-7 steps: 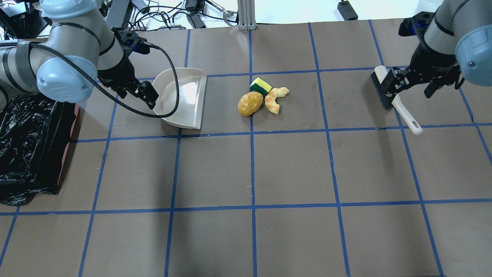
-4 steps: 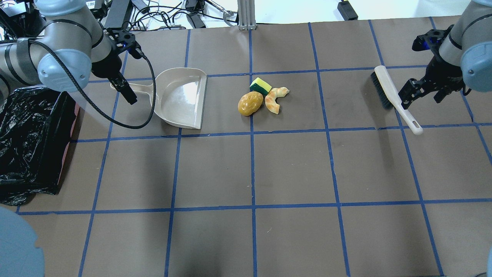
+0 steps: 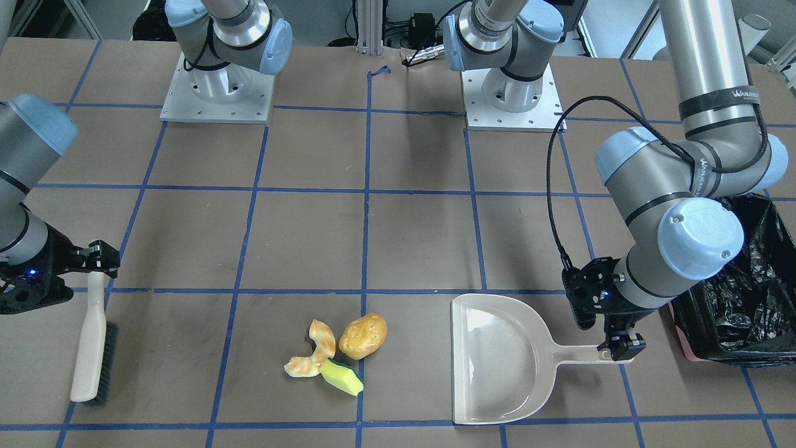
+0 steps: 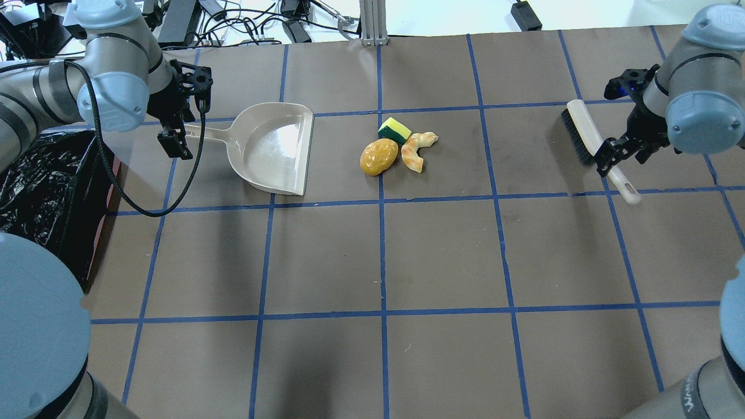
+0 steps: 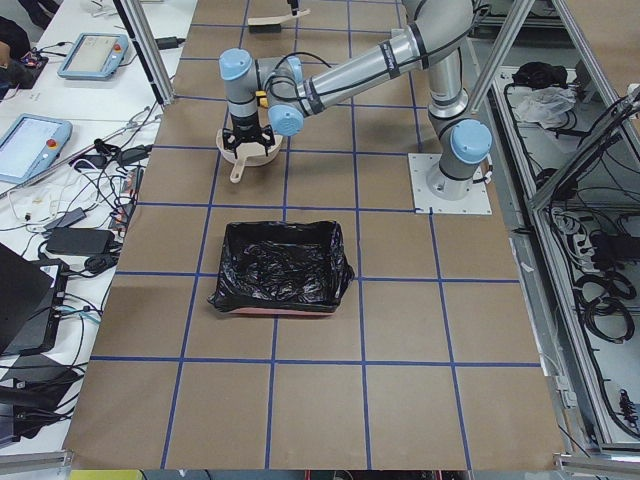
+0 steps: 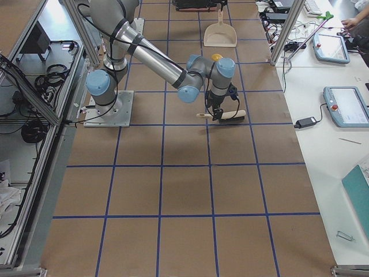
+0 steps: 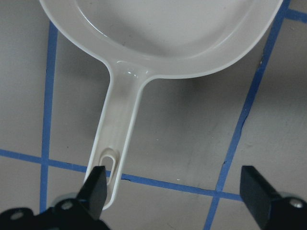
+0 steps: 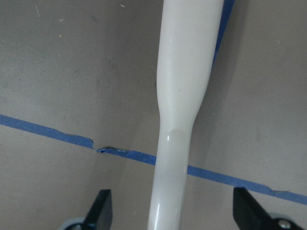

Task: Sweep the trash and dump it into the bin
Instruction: 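Close the left gripper on the dustpan handle while the right gripper grasps the brush handle, then carry the brush with the right gripper behind the yellow items, then sweep the potato and peel into the dustpan with the right gripper's brush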

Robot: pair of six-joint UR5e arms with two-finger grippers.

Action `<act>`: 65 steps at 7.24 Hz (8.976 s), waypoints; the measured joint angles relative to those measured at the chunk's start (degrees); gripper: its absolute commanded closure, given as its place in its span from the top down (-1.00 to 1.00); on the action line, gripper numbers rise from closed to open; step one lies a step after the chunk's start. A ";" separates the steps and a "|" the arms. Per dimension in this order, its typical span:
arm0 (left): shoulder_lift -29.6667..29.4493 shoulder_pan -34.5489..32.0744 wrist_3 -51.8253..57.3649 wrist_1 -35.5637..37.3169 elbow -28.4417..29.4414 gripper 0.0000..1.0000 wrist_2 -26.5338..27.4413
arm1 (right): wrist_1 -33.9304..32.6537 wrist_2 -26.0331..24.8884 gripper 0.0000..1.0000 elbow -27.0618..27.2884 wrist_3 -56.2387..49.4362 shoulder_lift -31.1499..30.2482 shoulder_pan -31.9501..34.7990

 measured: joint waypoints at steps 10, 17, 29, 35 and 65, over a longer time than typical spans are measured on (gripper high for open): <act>-6.09 2.83 5.15 4.58 3.11 -0.20 -3.41 | -2.32 -0.83 -1.00 1.12 1.38 0.76 0.22; -6.31 1.96 5.46 5.53 4.44 -0.76 -3.48 | -1.75 -1.93 -1.00 0.82 26.34 -3.65 15.79; -5.82 -0.90 7.08 4.00 4.52 -0.91 1.24 | 1.05 0.50 -1.00 1.70 49.56 -0.39 32.51; -5.96 -0.78 7.44 4.04 4.61 -0.91 2.24 | -0.83 3.90 -1.00 -1.90 60.05 3.23 38.54; -6.07 -1.73 6.69 3.83 4.87 -0.91 2.74 | 1.98 14.47 -1.00 -20.15 84.20 12.86 54.92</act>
